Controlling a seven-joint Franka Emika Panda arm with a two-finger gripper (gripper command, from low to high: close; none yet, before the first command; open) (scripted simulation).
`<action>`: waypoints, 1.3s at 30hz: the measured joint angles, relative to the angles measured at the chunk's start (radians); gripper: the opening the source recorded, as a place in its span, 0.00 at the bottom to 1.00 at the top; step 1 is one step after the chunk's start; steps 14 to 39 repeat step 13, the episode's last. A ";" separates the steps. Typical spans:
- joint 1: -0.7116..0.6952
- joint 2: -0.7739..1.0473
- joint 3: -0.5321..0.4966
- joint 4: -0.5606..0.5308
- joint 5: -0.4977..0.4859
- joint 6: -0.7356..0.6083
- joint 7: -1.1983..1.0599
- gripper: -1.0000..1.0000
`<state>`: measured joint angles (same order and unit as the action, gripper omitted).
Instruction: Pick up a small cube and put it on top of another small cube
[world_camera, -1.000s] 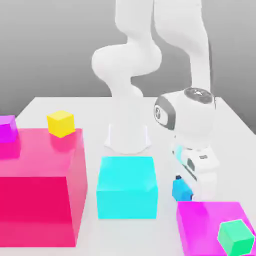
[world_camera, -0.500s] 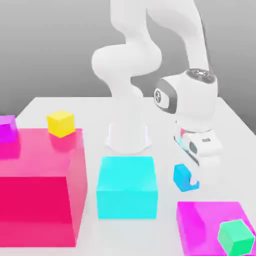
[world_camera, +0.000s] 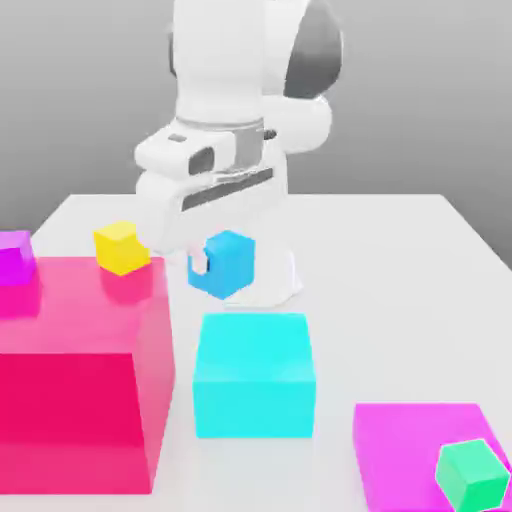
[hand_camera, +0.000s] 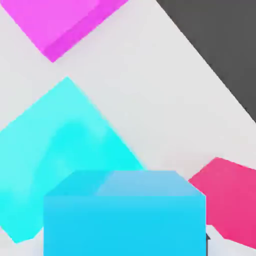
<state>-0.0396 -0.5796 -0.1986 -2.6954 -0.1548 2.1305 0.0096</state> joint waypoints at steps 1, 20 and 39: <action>-0.037 -0.030 -0.009 0.011 -0.004 -0.041 0.030 0.00; -0.230 -0.104 -0.078 -0.059 -0.039 -0.051 0.161 1.00; -0.230 -0.104 -0.078 -0.059 -0.039 -0.051 0.161 1.00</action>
